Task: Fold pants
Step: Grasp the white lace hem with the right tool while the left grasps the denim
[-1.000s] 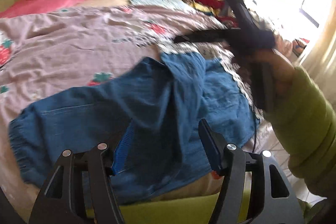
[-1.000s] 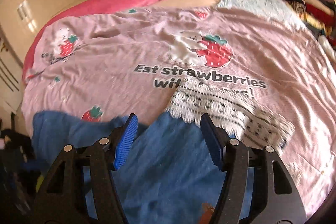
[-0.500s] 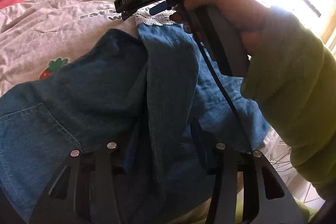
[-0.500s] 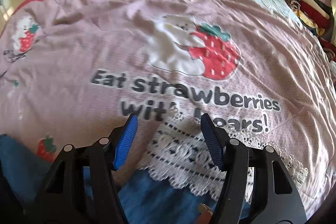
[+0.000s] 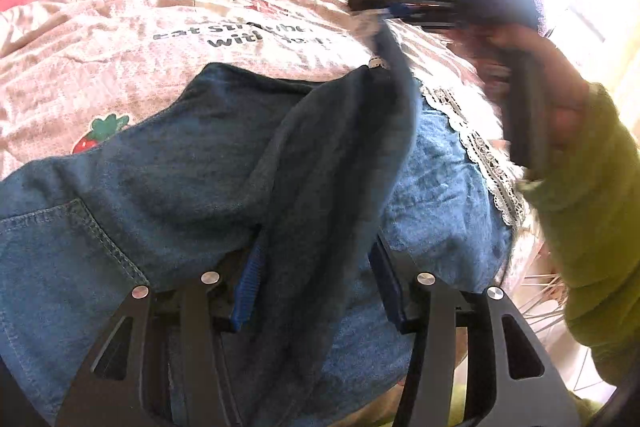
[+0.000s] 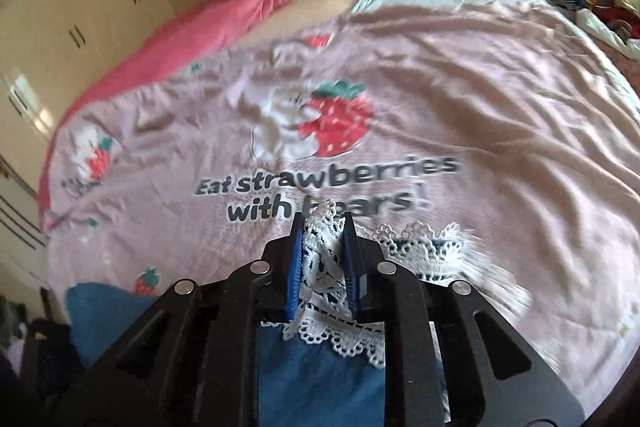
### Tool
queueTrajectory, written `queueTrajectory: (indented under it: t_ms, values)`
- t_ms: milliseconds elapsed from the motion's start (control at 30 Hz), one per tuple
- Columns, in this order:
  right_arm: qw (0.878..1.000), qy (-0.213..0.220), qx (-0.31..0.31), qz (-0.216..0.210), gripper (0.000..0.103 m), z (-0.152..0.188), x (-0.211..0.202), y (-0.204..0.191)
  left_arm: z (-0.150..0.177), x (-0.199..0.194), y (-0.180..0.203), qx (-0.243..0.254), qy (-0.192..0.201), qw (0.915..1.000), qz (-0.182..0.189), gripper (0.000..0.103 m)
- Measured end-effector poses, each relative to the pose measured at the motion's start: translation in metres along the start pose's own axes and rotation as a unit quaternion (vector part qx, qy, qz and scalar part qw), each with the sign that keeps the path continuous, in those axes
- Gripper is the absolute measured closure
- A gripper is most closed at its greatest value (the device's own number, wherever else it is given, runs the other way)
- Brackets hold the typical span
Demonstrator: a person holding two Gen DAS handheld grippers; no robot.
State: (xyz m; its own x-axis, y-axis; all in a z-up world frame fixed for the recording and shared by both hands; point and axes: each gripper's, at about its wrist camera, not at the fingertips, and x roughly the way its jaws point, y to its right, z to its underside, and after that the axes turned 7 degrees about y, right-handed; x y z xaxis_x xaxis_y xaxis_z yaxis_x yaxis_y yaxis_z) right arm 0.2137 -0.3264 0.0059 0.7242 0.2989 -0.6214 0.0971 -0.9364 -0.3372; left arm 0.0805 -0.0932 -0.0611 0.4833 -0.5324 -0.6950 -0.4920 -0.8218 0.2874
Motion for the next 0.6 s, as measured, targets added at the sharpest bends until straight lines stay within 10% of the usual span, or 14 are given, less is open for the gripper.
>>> queueTrajectory:
  t_ms: [167, 600]
  values:
    - [0.999, 0.040, 0.008, 0.007, 0.091, 0.010, -0.065, 0.018, 0.002, -0.001, 0.008, 0.026, -0.004, 0.9996, 0.004, 0.099]
    - [0.996, -0.011, 0.083, 0.028, 0.092, 0.130, -0.151, 0.065, 0.020, -0.039, 0.024, 0.096, -0.014, 0.9952, 0.016, 0.100]
